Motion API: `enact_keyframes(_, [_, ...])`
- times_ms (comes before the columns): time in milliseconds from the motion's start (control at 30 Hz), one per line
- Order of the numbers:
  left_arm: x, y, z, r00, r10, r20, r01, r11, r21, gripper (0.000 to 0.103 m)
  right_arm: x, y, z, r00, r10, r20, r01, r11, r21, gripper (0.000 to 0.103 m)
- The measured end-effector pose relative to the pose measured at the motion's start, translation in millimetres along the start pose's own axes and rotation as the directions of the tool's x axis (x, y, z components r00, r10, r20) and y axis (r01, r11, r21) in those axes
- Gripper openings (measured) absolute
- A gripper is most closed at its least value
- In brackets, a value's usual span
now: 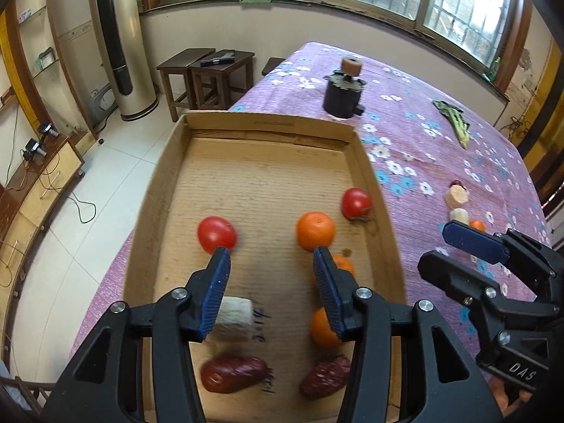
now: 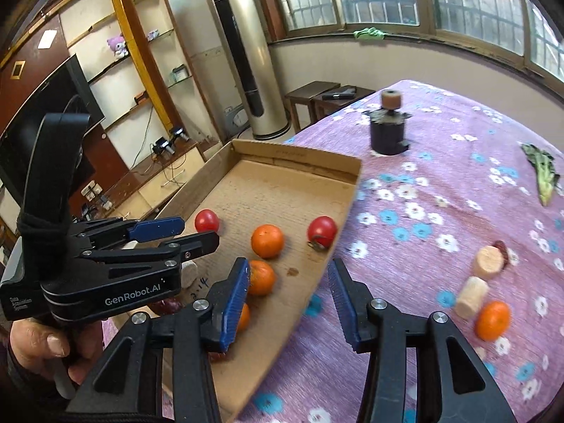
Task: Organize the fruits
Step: 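Withdraw both tools from the box toward the remaining items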
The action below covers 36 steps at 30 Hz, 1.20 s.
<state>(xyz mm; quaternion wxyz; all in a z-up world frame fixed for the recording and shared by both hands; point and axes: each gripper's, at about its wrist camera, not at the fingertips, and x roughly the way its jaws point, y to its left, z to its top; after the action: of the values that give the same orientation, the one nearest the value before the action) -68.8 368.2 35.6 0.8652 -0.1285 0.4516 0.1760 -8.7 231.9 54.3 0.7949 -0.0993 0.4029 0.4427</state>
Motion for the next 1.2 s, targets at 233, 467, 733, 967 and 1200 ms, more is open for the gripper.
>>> enact_keyframes(233, [-7.7, -20.2, -2.2, 1.0, -0.021, 0.005, 0.02, 0.999, 0.034, 0.047, -21.2, -20.9, -12.9, 0.999, -0.028, 0.016, 0.027, 0.999, 0.036, 0.048])
enact_keyframes(467, [-11.6, -43.9, -3.3, 0.999, -0.05, 0.005, 0.049, 0.997, 0.066, 0.047, -37.2, -44.2, -25.6, 0.998, -0.061, 0.025, 0.059, 0.996, 0.073, 0.048])
enact_keyframes(733, [-10.1, -72.0, -4.6, 0.997, -0.074, -0.007, 0.074, 0.992, 0.101, 0.047, -53.6, -70.7, -37.2, 0.995, -0.097, 0.03, 0.093, 0.989, 0.113, 0.048])
enact_keyframes(967, [-7.0, -96.0, -3.9, 0.995, -0.097, -0.019, 0.099, 0.987, 0.127, 0.047, -63.2, -89.6, -46.5, 0.992, -0.121, 0.03, 0.116, 0.984, 0.139, 0.048])
enact_keyframes(1200, [-0.5, -120.9, -4.4, 0.991, -0.124, -0.038, 0.129, 0.98, 0.154, 0.047, -68.1, -110.5, -56.6, 0.989, -0.146, 0.019, 0.141, 0.976, 0.168, 0.048])
